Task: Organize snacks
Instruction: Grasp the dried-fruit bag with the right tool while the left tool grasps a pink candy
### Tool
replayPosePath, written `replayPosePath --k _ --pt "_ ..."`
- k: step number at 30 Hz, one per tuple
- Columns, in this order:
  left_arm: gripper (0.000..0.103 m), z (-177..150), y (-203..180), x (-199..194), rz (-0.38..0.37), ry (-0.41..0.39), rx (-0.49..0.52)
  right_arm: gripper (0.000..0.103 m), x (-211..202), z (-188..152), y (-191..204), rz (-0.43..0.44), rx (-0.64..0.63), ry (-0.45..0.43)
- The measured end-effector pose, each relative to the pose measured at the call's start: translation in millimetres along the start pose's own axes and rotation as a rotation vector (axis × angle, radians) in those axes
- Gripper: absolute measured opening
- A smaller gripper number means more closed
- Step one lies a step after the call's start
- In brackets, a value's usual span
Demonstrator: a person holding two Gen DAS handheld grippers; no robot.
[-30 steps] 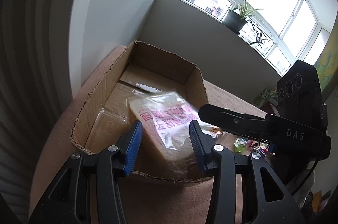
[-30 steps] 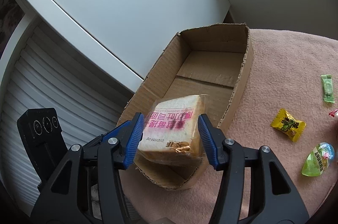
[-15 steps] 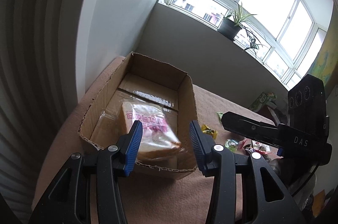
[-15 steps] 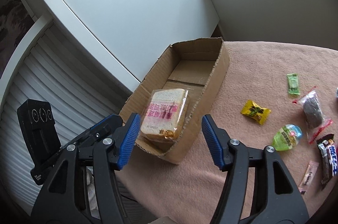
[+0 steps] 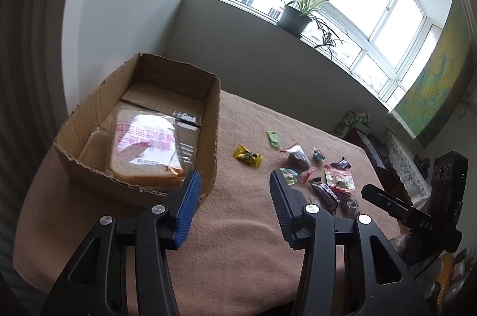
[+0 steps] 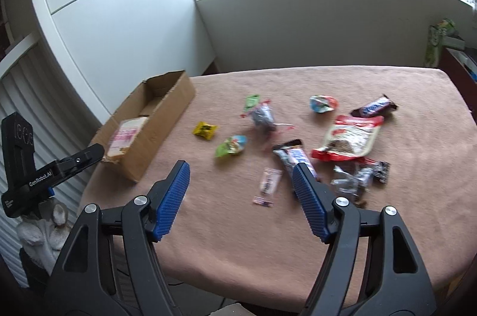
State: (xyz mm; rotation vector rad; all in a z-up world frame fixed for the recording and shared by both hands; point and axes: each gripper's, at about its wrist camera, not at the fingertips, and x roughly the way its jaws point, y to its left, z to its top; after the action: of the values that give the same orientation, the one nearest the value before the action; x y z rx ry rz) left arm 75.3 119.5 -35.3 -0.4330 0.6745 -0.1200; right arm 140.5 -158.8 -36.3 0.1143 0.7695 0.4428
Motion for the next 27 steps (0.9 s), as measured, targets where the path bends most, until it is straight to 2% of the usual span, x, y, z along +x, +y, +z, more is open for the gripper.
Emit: replayPosePath --k 4,7,17,27 --pt "0.047 -12 -24 19 -0.021 0.047 0.033 0.074 -6 -15 -36 -0.142 0.012 -0.003" --pt "0.047 -22 -44 36 -0.043 0.084 0.058 0.074 -8 -26 -53 -0.195 0.017 0.012" --pt "0.047 -53 -108 91 -0.064 0.198 0.193 0.074 12 -38 -70 -0.21 0.014 0.043" --pt "0.047 -61 -129 123 -0.051 0.256 0.268 0.074 37 -34 -79 -0.2 0.009 0.079"
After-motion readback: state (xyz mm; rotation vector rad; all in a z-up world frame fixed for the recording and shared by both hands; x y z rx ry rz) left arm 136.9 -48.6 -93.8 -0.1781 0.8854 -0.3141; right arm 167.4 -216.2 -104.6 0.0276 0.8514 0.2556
